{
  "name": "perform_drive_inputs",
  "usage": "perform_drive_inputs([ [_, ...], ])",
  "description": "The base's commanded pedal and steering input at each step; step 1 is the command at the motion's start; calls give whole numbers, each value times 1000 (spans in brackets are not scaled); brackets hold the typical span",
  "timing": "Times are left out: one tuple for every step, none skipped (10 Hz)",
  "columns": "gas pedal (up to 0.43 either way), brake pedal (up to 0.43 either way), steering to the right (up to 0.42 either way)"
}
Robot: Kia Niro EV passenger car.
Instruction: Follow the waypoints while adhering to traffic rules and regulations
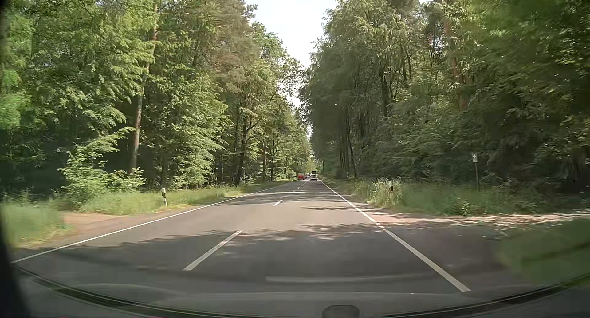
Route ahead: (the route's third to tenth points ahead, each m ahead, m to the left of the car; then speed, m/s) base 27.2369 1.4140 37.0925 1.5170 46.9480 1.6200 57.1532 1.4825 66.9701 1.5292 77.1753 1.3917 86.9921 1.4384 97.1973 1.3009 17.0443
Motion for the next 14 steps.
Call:
perform_drive_inputs([
  [39, 37, -1],
  [39, 30, -1],
  [39, 30, 0],
  [39, 30, -1],
  [39, 37, 0],
  [39, 37, -1],
  [39, 37, -1],
  [39, 30, 0],
  [39, 37, 0],
  [39, 37, -1],
  [39, 37, 0],
  [39, 37, 0],
  [39, 37, 0],
  [39, 37, 0],
])
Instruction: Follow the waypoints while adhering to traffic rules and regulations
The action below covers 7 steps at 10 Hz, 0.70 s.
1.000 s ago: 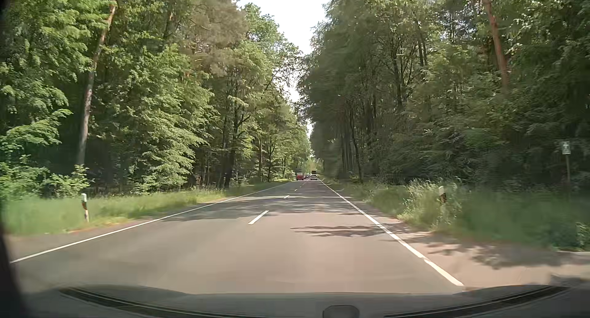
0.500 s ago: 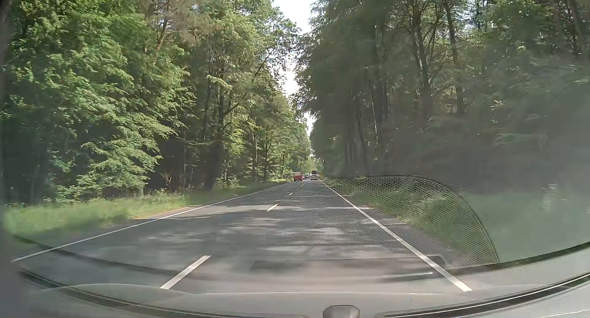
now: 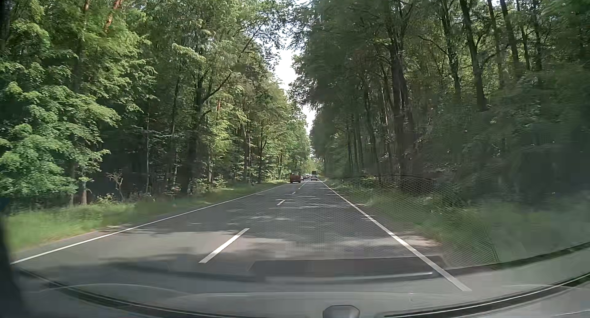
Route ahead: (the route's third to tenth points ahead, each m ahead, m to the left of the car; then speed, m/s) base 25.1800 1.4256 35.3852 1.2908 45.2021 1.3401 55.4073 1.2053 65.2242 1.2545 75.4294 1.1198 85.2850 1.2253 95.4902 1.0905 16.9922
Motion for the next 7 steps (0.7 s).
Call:
perform_drive_inputs([
  [39, 37, 0],
  [39, 37, 0],
  [39, 37, 0],
  [39, 30, 0],
  [47, 37, 0],
  [47, 37, 0],
  [47, 30, 0],
])
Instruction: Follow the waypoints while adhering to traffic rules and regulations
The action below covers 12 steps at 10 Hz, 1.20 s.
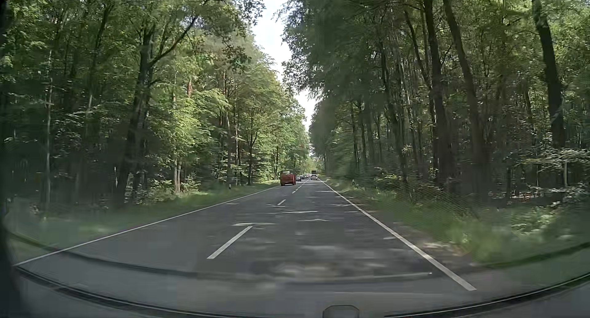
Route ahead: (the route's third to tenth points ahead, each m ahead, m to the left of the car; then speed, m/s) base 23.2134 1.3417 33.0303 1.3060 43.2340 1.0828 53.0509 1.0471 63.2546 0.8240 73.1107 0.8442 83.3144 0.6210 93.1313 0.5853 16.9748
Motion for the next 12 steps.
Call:
perform_drive_inputs([
  [47, 37, 0],
  [47, 37, 0],
  [47, 30, 0],
  [47, 30, -1],
  [47, 30, -1],
  [47, 30, -1],
  [47, 37, 0],
  [47, 30, 0],
  [47, 37, 0],
  [47, 30, 0],
  [47, 37, 0],
  [47, 37, 0],
])
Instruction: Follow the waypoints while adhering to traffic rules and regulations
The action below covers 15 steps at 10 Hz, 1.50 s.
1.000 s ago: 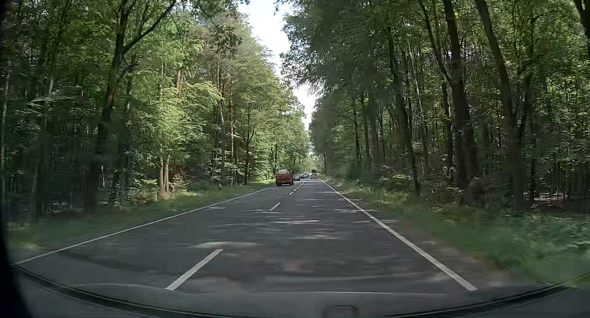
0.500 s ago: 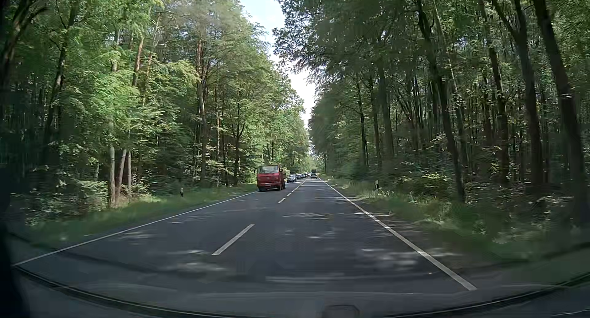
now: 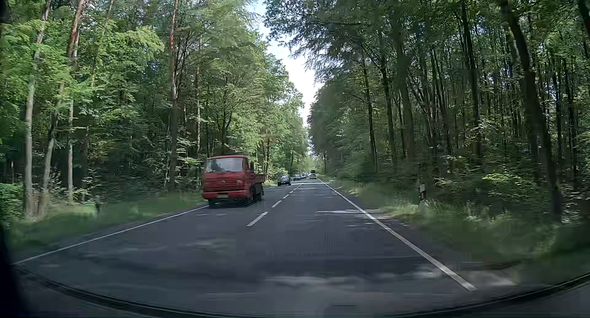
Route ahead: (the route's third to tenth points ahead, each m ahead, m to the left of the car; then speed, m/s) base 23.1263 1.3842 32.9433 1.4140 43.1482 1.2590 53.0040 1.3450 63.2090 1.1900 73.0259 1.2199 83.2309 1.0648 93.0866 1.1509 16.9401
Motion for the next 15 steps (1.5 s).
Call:
perform_drive_inputs([
  [47, 37, 0],
  [47, 37, 0],
  [47, 37, 0],
  [47, 30, 0],
  [47, 30, 0],
  [47, 30, 0],
  [47, 37, 0],
  [47, 30, 0],
  [47, 37, 0],
  [47, 37, 0],
  [47, 37, 0],
  [47, 30, 0],
  [47, 37, 0],
  [47, 37, 0],
  [47, 37, 0],
])
